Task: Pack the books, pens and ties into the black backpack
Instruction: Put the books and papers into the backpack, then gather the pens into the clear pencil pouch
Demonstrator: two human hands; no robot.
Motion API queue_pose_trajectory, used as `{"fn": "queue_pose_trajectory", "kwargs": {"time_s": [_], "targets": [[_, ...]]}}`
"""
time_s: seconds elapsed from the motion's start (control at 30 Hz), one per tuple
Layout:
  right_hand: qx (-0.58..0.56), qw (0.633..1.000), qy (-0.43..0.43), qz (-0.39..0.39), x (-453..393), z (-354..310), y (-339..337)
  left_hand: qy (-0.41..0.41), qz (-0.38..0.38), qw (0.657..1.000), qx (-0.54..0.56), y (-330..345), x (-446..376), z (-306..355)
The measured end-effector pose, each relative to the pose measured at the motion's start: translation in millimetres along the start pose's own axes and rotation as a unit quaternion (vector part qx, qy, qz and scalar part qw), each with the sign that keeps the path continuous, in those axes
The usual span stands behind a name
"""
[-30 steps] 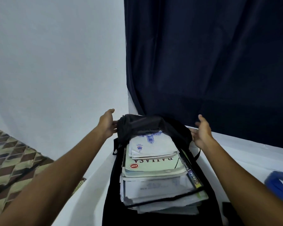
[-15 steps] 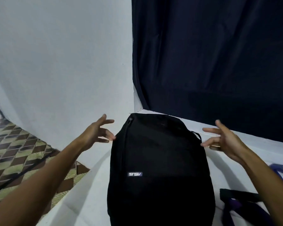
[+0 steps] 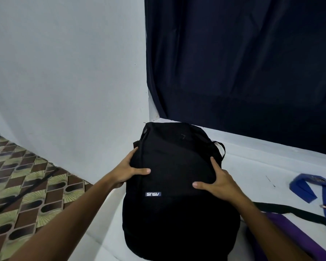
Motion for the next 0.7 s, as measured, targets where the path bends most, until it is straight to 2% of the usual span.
{"fn": "queue_pose_trajectory", "kwargs": {"time_s": [0.3, 0.43, 0.5, 0.57, 0.63, 0.7], "targets": [[0.024, 0.997, -0.035, 0.068, 0, 3, -1, -0.006, 0.025, 1.000, -0.005, -2, -2, -7], [0.021, 0.996, -0.044, 0.081, 2, 3, -2, -0.001, 0.042, 0.997, -0.070, -3, -3, -7], [0.015, 0.996, -0.047, 0.076, 3, 5, -4, 0.012, 0.065, 0.987, -0.146, -4, -3, 5], [-0.021, 0.997, -0.050, 0.047, 5, 9, -10, 0.065, 0.109, 0.949, -0.289, -2, -5, 29], [-0.061, 0.996, -0.066, 0.010, 11, 13, -19, 0.122, 0.137, 0.885, -0.428, 15, -3, 60], [-0.078, 0.994, -0.080, 0.008, 24, 26, -38, 0.190, 0.144, 0.826, -0.511, 57, 5, 89]]}}
Point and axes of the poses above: each hand's wrist, its own x-axis away from the middle knuckle, its own y-axis out of the palm, z = x × y, the point moved 9 cm from there along -x, towards the middle knuckle, and after that the axes turned 9 degrees about z, right-handed, at the moved point
